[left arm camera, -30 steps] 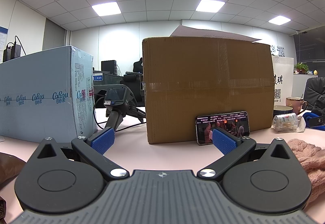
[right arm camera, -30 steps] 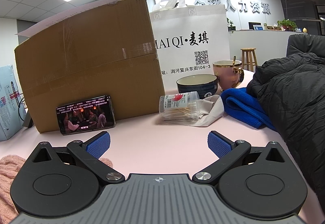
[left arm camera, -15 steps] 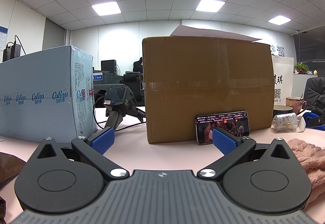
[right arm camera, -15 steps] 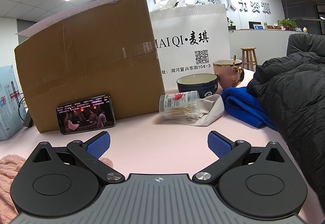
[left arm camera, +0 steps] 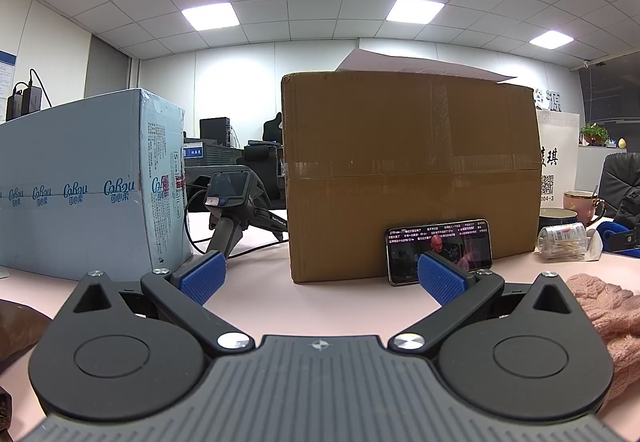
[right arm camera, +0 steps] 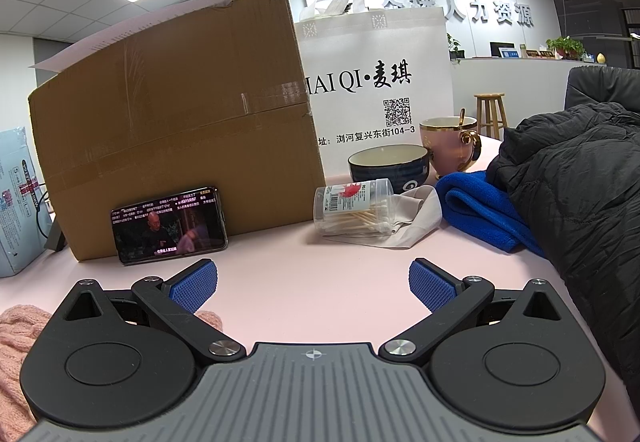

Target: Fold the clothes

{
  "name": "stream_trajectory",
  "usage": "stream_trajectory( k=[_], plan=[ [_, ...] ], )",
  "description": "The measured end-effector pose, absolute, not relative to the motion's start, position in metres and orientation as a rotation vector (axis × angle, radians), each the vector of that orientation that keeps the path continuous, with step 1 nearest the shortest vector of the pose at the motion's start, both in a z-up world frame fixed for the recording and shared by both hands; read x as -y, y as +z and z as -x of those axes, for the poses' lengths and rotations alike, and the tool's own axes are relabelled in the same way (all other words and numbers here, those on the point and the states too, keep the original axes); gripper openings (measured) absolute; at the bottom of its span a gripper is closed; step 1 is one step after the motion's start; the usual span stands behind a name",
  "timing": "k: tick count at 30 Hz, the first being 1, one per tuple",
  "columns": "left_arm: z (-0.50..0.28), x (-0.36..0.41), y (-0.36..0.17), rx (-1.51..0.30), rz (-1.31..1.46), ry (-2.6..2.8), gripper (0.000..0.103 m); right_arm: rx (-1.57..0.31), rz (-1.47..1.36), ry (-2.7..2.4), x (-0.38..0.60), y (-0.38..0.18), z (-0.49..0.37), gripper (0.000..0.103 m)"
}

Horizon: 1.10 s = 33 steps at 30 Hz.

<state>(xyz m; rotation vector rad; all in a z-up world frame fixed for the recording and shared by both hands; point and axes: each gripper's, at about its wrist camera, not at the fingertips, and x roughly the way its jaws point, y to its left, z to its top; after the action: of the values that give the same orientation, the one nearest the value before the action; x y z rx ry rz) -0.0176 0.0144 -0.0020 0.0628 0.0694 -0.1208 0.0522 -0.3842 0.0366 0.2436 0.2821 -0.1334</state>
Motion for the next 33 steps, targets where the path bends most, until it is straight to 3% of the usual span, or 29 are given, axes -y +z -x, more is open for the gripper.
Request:
stream_trajectory(
  k=[33],
  plan=[
    [0.0161, -0.0160, -0.0021, -0.069, -0.066, -0.134, 0.103, -0.284, -0.243, -0.132, 0.3845, 0.0366, -0.0527, 0.103]
  ],
)
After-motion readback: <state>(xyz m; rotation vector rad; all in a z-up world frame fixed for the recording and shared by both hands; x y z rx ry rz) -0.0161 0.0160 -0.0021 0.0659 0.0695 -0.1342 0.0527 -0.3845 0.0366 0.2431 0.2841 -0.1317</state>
